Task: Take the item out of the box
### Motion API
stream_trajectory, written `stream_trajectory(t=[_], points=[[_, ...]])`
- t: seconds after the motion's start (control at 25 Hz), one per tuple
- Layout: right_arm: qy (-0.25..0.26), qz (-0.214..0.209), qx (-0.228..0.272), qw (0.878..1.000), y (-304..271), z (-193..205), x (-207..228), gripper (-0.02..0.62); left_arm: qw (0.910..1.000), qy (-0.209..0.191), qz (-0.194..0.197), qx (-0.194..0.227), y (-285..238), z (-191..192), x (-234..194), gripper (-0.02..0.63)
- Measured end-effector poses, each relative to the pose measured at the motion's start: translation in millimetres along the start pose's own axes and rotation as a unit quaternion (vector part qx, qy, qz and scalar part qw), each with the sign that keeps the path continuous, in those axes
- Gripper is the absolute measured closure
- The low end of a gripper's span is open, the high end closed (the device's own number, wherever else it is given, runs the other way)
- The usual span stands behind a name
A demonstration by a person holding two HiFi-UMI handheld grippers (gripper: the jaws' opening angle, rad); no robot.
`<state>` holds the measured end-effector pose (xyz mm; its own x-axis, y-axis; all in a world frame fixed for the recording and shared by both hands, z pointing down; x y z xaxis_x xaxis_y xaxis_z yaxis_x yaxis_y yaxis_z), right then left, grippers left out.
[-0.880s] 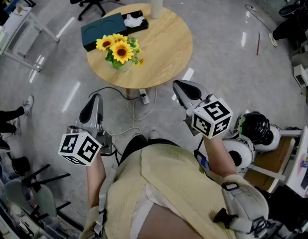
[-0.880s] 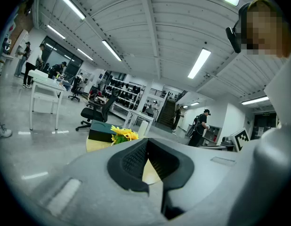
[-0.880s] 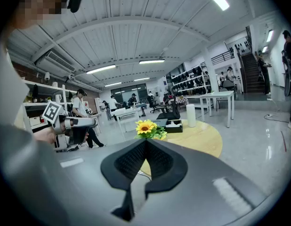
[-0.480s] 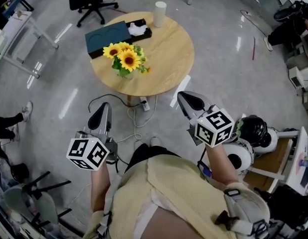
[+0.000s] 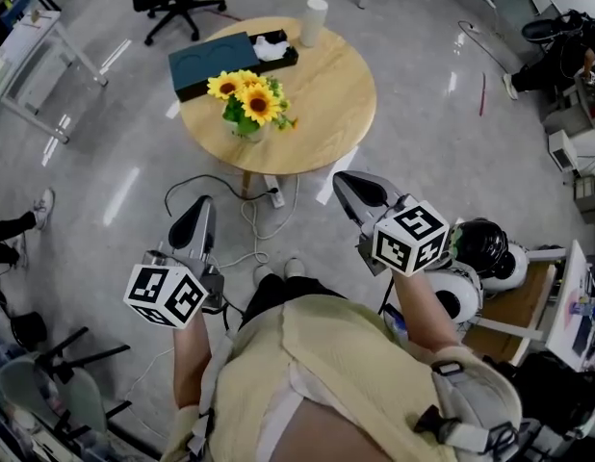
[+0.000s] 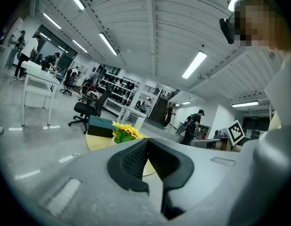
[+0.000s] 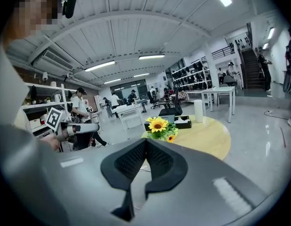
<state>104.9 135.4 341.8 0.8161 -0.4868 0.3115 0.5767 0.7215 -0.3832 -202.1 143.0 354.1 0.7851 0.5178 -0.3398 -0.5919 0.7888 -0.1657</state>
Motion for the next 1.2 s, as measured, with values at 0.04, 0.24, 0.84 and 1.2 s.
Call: stream_trajectory(t=[0.04, 0.24, 0.84, 1.2], points=[[0.003, 0.001, 0.0, 1.0, -2, -2, -2, 0.592, 1.0, -0.003, 0.002, 0.002, 4, -1, -1, 0.604], [0.01, 0.005, -0.006, 1.0, -16, -2, -15, 0.592, 0.9974, -0.066, -0.024, -0.014, 21, -5, -9, 0.603], [0.012, 0.0, -0.008, 1.0, -40, 4, -33, 0.565, 0.996, -0.076, -0.016, -0.044, 26, 18, -35, 0.603], [0.021, -0.01, 0.008, 1.0, -73, -23, 0, 0.464, 0.9948, -0.084, -0.034, -0.046, -1, 7, -42, 0.603]])
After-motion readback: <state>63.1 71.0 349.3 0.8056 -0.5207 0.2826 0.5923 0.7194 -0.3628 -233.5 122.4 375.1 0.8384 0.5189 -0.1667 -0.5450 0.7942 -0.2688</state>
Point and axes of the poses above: the fingertips, and each gripper's own axes: y backward along the fingers, x to its right, z out of its underside, the point moved 8 cm from there along y, backward along the fingers, and after that the axes turned 5 degrees about -y, right-handed, at the moved point
